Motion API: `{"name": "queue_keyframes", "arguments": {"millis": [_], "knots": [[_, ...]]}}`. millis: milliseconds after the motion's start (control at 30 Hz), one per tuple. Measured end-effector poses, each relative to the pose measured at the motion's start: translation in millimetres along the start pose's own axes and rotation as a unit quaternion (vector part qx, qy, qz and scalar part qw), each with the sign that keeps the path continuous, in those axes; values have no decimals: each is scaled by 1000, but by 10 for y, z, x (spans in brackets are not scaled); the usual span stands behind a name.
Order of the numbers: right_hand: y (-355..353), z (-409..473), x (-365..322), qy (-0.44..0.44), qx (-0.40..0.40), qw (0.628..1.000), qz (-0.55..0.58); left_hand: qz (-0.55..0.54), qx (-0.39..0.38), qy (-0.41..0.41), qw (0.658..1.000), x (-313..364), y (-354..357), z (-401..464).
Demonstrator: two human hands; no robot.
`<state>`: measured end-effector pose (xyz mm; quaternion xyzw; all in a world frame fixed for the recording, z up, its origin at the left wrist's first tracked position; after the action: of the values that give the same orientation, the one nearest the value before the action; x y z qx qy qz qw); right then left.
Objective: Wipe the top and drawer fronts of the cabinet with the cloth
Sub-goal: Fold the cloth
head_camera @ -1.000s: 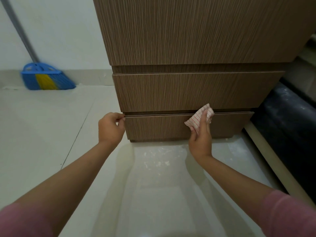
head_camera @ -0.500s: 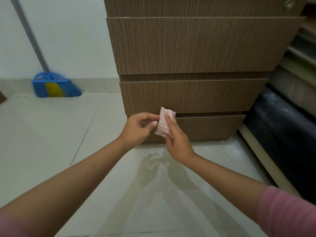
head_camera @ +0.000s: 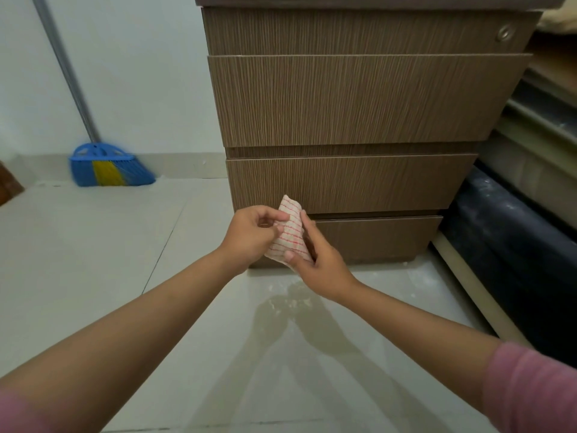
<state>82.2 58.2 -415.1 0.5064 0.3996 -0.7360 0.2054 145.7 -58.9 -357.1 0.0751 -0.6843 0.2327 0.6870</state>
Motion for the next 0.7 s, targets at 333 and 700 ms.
{"name": "queue_keyframes", "arguments": {"millis": [333, 700], "knots": [[250, -71, -216, 103, -98, 886, 442, -80, -14, -29, 996, -41, -172, -74], [280, -57, -130, 140, -35, 864, 482, -47, 46, -58, 996, -108, -375, -196]]}}
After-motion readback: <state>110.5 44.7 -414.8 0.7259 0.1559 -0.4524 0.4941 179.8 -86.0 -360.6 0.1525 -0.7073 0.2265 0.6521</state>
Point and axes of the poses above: each hand's wrist, its own z-axis towards the middle knuckle, its own y-axis out of the palm, x = y × z, the point moved 7 cm from there along z, towards the middle knuckle, and after that the axes turned 6 degrees about -x, right-handed, at the moved point
